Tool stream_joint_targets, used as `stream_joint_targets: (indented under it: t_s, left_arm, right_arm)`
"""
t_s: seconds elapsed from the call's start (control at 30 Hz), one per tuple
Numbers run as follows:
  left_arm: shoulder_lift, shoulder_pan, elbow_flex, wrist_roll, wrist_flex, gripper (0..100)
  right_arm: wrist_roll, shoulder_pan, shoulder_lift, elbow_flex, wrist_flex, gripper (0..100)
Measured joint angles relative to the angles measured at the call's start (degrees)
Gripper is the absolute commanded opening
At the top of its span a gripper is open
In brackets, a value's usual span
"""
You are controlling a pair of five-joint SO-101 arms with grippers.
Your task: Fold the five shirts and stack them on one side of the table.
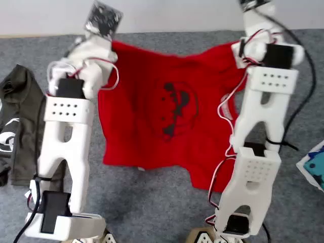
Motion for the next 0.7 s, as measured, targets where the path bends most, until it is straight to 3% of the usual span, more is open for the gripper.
stream_joint_targets:
  t_s: [0.37, 0.5, 0.7]
  left_arm:
    - [-0.1, 10.0, -35.5, 0.0, 26.8, 0]
    - [-0.1, 14.0, -46.9, 0.0, 37.0, 0]
    - [-0.2, 14.6, -61.9, -2.1, 47.8, 0]
  right_arm:
    - [2.4, 1.5, -18.8, -6.7, 7.7, 1.2]
    - [4.5, 2.2, -28.6, -2.3, 7.7, 1.2]
    - [7.9, 2.1, -45.8, 9.1, 7.7, 1.2]
